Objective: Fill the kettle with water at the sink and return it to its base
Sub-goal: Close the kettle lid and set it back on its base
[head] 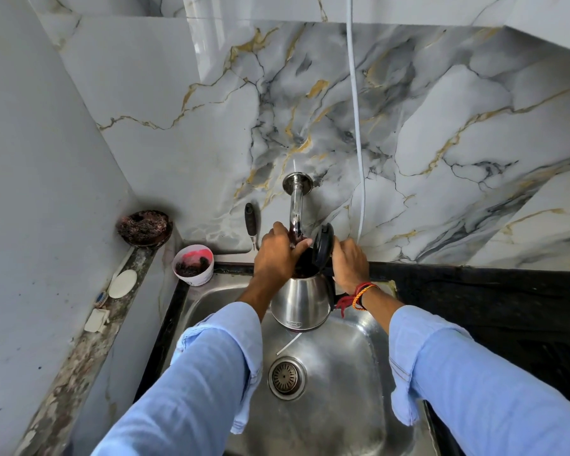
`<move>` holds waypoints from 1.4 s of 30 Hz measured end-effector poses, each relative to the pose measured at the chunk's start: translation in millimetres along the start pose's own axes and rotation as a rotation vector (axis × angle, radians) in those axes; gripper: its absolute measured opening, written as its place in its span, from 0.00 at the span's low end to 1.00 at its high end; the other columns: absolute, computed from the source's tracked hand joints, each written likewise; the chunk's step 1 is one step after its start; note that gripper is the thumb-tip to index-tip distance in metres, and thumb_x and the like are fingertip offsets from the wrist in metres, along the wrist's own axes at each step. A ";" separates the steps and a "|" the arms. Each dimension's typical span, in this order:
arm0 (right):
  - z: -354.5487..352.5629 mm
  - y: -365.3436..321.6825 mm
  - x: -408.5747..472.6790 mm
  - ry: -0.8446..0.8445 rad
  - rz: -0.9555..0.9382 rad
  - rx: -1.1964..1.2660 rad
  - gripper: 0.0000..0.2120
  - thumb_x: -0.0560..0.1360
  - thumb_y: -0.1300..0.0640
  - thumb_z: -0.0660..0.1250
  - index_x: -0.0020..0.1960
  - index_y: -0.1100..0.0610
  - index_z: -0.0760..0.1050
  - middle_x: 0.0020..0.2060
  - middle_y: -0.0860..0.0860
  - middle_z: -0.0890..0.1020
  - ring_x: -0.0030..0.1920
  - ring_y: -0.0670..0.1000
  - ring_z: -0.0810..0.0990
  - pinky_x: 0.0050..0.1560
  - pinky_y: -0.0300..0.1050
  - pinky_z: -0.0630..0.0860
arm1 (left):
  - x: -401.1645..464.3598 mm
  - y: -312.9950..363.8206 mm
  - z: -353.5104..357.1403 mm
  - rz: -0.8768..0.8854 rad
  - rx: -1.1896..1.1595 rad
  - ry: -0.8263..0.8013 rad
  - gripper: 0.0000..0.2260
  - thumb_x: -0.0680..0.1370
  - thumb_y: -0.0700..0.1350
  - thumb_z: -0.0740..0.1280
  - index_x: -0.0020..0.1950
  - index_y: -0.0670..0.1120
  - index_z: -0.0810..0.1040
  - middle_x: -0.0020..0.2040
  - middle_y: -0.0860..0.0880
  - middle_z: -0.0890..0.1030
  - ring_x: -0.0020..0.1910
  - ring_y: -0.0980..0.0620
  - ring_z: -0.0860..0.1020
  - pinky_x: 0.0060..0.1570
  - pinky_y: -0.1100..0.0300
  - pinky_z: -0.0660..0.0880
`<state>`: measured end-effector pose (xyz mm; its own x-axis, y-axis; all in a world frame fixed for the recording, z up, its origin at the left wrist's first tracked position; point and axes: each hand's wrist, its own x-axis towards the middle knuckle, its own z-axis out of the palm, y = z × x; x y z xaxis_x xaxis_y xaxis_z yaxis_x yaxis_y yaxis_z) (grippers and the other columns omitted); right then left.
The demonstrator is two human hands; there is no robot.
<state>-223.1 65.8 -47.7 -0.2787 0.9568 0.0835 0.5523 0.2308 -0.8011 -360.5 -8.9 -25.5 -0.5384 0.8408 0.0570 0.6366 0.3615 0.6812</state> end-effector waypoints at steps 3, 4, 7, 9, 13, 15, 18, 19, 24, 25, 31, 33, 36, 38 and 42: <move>-9.8 12.2 -9.9 -0.019 -0.016 0.028 0.28 0.72 0.36 0.53 0.23 0.55 0.65 0.20 0.46 0.69 0.24 0.48 0.68 0.29 0.42 0.62 | -22.8 -15.4 10.2 -0.006 -0.175 -0.083 0.19 0.85 0.58 0.58 0.57 0.41 0.73 0.52 0.38 0.82 0.55 0.36 0.80 0.53 0.45 0.76; -15.2 17.2 -13.3 -0.029 -0.013 0.017 0.29 0.72 0.35 0.54 0.22 0.55 0.65 0.20 0.46 0.68 0.24 0.49 0.68 0.29 0.42 0.63 | -30.4 -19.5 14.8 -0.034 -0.205 -0.125 0.19 0.86 0.57 0.55 0.56 0.42 0.75 0.52 0.38 0.82 0.57 0.35 0.79 0.56 0.45 0.75; -33.5 34.7 -22.5 -0.030 0.000 -0.063 0.33 0.73 0.33 0.58 0.23 0.58 0.65 0.20 0.48 0.70 0.24 0.51 0.72 0.28 0.44 0.65 | -46.2 -20.3 24.6 -0.120 -0.296 -0.195 0.25 0.87 0.55 0.49 0.56 0.44 0.83 0.56 0.42 0.85 0.61 0.40 0.79 0.66 0.45 0.71; -47.5 46.5 -28.4 -0.029 -0.010 -0.116 0.33 0.72 0.33 0.59 0.24 0.60 0.68 0.20 0.51 0.73 0.26 0.55 0.74 0.29 0.46 0.68 | -54.4 -9.2 26.1 -0.196 -0.442 -0.178 0.28 0.87 0.56 0.50 0.53 0.43 0.87 0.54 0.44 0.87 0.60 0.44 0.82 0.67 0.48 0.73; -81.4 58.0 -32.2 0.002 -0.027 -0.204 0.28 0.74 0.41 0.63 0.25 0.60 0.66 0.21 0.53 0.71 0.29 0.61 0.75 0.29 0.47 0.67 | -71.2 29.4 32.8 -0.037 -0.304 -0.221 0.23 0.85 0.60 0.54 0.57 0.46 0.82 0.58 0.42 0.84 0.63 0.40 0.79 0.67 0.46 0.72; -98.9 57.2 -31.0 0.019 -0.044 -0.215 0.26 0.74 0.45 0.65 0.25 0.60 0.66 0.23 0.55 0.72 0.30 0.61 0.76 0.30 0.45 0.66 | -81.3 51.1 40.2 0.133 -0.052 -0.252 0.26 0.82 0.64 0.56 0.69 0.47 0.75 0.68 0.42 0.78 0.71 0.41 0.73 0.71 0.46 0.68; -130.6 54.8 -29.7 0.068 -0.076 -0.185 0.24 0.73 0.48 0.66 0.24 0.60 0.66 0.22 0.54 0.72 0.28 0.60 0.73 0.30 0.43 0.64 | -98.1 85.8 56.9 0.356 0.277 -0.152 0.43 0.77 0.73 0.56 0.81 0.44 0.59 0.82 0.45 0.61 0.82 0.48 0.56 0.80 0.42 0.52; -145.0 56.0 -29.5 0.083 -0.091 -0.172 0.24 0.73 0.48 0.66 0.25 0.60 0.67 0.21 0.54 0.71 0.27 0.59 0.73 0.30 0.43 0.64 | -103.9 100.0 62.5 0.382 0.322 -0.104 0.47 0.75 0.75 0.56 0.82 0.43 0.56 0.83 0.45 0.58 0.83 0.49 0.52 0.81 0.41 0.50; -209.8 68.1 -26.9 0.099 -0.194 -0.138 0.25 0.73 0.47 0.66 0.25 0.62 0.66 0.17 0.51 0.67 0.24 0.56 0.69 0.25 0.42 0.60 | -123.0 156.0 83.8 0.366 0.365 -0.005 0.55 0.68 0.81 0.53 0.82 0.43 0.53 0.83 0.45 0.57 0.83 0.50 0.50 0.80 0.37 0.45; -219.7 72.4 -26.9 0.091 -0.199 -0.145 0.25 0.73 0.46 0.66 0.25 0.62 0.67 0.17 0.51 0.67 0.23 0.55 0.69 0.24 0.42 0.60 | -125.7 163.3 88.7 0.356 0.363 -0.018 0.56 0.68 0.82 0.53 0.83 0.43 0.52 0.84 0.45 0.56 0.83 0.50 0.50 0.80 0.37 0.44; -278.2 119.6 -33.9 0.075 -0.184 -0.153 0.26 0.72 0.47 0.66 0.23 0.59 0.62 0.18 0.51 0.65 0.23 0.56 0.69 0.26 0.44 0.63 | -152.5 206.1 136.6 0.411 0.381 -0.060 0.55 0.69 0.80 0.54 0.83 0.43 0.50 0.84 0.45 0.56 0.83 0.49 0.51 0.80 0.39 0.47; -291.1 139.3 -41.0 0.070 -0.163 -0.160 0.26 0.72 0.48 0.66 0.23 0.59 0.61 0.18 0.51 0.65 0.26 0.58 0.70 0.28 0.46 0.65 | -163.9 211.2 152.2 0.441 0.412 -0.081 0.55 0.70 0.80 0.54 0.83 0.42 0.51 0.83 0.45 0.57 0.83 0.48 0.52 0.80 0.39 0.48; -309.8 180.2 -51.1 0.064 -0.102 -0.170 0.27 0.73 0.47 0.66 0.23 0.60 0.61 0.18 0.52 0.65 0.26 0.58 0.70 0.28 0.44 0.63 | -180.6 217.3 180.8 0.463 0.458 -0.129 0.54 0.70 0.79 0.54 0.83 0.42 0.52 0.84 0.45 0.57 0.83 0.49 0.52 0.80 0.39 0.49; -316.4 201.9 -58.3 0.065 -0.059 -0.166 0.27 0.73 0.46 0.66 0.23 0.60 0.63 0.19 0.53 0.68 0.27 0.58 0.73 0.28 0.44 0.65 | -189.2 217.5 196.3 0.457 0.484 -0.150 0.54 0.71 0.79 0.55 0.83 0.42 0.52 0.84 0.46 0.56 0.83 0.50 0.51 0.80 0.39 0.48; -326.1 233.0 -66.1 0.066 0.001 -0.156 0.26 0.73 0.46 0.65 0.22 0.57 0.64 0.18 0.50 0.70 0.28 0.58 0.76 0.30 0.43 0.65 | -197.5 220.7 226.1 0.453 0.505 -0.214 0.53 0.72 0.79 0.54 0.83 0.42 0.53 0.83 0.46 0.58 0.83 0.50 0.52 0.80 0.43 0.47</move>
<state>180.2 114.1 -46.7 -0.2286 0.9654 0.1257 0.6690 0.2496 -0.7001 11.1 -4.0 -51.5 -0.0728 0.9945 0.0747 0.9781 0.0566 0.2002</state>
